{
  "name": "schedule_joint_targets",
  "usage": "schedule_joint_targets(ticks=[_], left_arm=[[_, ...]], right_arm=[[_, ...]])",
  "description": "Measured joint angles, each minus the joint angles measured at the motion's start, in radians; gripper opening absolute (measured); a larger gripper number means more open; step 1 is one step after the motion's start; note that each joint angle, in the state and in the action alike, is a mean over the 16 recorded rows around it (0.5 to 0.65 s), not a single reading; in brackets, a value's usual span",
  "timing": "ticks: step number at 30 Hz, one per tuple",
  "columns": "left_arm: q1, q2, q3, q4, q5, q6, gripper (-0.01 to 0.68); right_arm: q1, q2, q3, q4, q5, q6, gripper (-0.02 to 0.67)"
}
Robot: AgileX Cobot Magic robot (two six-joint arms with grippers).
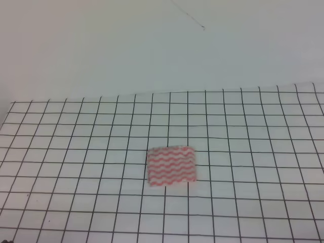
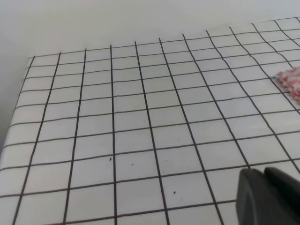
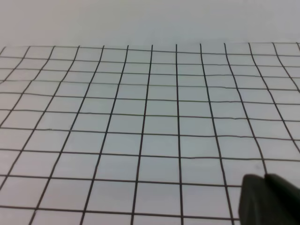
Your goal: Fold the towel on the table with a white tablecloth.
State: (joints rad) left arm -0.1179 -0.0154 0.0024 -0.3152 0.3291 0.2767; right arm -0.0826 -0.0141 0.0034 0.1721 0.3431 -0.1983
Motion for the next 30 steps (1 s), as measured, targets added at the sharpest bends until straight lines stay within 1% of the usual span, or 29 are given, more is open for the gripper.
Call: schedule_joint_targets(ticks=[30], left_arm=[[0.0,0.0,0.003,0.0,-0.004,0.0,-0.001]], right_arm=[[0.0,0.0,0.0,0.0,0.0,-0.001,-0.001]])
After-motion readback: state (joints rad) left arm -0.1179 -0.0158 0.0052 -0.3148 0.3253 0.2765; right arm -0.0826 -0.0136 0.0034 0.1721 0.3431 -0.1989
